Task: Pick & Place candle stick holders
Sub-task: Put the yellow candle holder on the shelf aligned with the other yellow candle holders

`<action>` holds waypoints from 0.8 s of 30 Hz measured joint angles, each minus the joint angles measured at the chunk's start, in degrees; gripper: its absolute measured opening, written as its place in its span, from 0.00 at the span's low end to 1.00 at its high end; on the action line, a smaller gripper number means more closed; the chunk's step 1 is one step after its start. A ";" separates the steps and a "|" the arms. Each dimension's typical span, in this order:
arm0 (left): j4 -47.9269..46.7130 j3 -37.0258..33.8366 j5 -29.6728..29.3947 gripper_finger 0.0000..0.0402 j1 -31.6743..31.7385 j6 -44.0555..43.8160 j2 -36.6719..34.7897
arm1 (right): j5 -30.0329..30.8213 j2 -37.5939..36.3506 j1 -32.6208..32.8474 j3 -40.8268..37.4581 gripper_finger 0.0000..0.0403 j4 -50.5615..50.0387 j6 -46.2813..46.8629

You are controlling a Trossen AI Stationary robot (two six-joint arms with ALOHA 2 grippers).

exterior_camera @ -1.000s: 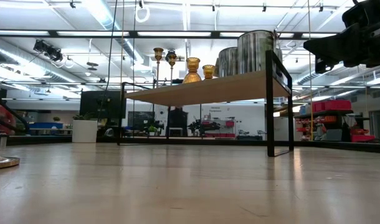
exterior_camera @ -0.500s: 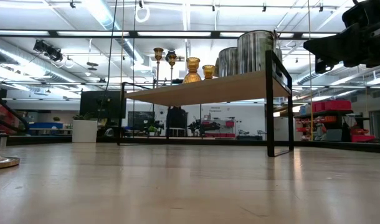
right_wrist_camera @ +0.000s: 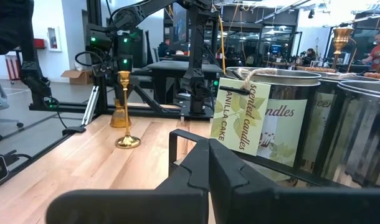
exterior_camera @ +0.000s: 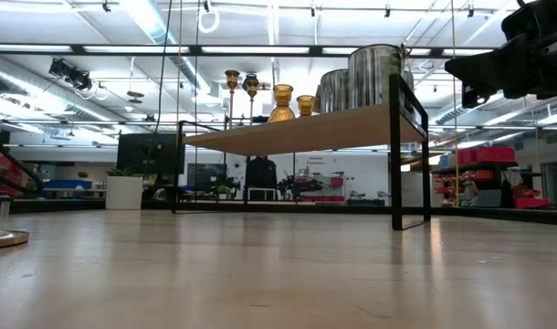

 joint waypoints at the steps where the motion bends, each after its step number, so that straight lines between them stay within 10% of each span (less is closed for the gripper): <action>1: -0.01 0.00 0.28 0.47 0.00 -0.01 0.00 | -0.02 0.02 0.00 0.00 0.01 0.00 0.00; 24: 0.00 0.00 4.89 0.16 0.02 -0.02 -0.05 | -0.01 0.02 0.01 0.00 0.01 0.00 0.00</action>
